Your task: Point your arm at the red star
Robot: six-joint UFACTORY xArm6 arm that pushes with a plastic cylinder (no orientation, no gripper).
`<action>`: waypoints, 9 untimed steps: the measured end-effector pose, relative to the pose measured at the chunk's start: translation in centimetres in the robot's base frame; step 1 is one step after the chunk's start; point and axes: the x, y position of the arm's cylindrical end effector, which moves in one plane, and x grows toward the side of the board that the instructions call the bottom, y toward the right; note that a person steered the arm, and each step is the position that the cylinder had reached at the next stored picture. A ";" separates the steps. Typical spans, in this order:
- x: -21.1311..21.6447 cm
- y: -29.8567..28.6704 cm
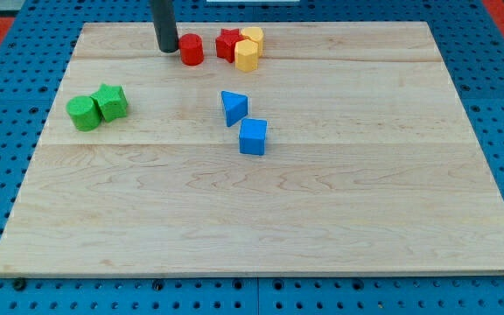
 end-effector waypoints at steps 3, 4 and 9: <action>-5.6 6.0; -5.7 6.2; -5.8 6.4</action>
